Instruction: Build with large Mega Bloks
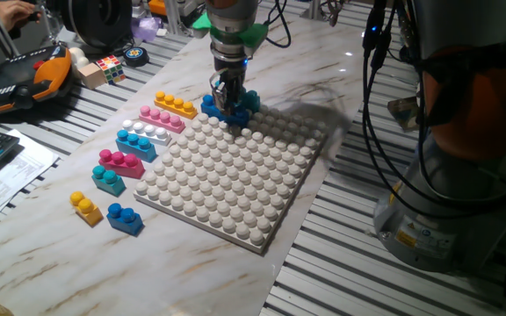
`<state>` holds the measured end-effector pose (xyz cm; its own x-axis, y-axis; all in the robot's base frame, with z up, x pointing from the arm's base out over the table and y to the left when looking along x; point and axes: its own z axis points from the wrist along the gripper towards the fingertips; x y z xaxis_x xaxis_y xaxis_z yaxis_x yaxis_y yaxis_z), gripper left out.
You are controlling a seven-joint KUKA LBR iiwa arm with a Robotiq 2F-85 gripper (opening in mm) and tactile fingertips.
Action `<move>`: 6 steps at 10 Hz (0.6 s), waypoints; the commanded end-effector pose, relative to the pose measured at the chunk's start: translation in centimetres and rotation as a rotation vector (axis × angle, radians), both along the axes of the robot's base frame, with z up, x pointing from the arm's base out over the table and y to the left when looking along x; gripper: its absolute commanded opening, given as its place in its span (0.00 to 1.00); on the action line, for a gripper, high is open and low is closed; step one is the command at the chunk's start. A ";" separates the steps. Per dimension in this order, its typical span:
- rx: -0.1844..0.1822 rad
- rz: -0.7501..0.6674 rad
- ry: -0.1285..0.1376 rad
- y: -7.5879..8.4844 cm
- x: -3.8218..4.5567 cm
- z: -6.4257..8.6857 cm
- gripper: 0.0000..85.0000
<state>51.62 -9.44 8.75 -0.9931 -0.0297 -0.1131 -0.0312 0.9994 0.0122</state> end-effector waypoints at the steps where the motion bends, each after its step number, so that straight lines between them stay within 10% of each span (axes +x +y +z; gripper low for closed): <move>1: -0.008 -0.002 0.011 0.0 0.32 0.9 0.62; 6: -0.029 -0.022 0.045 0.5 4.17 3.9 0.55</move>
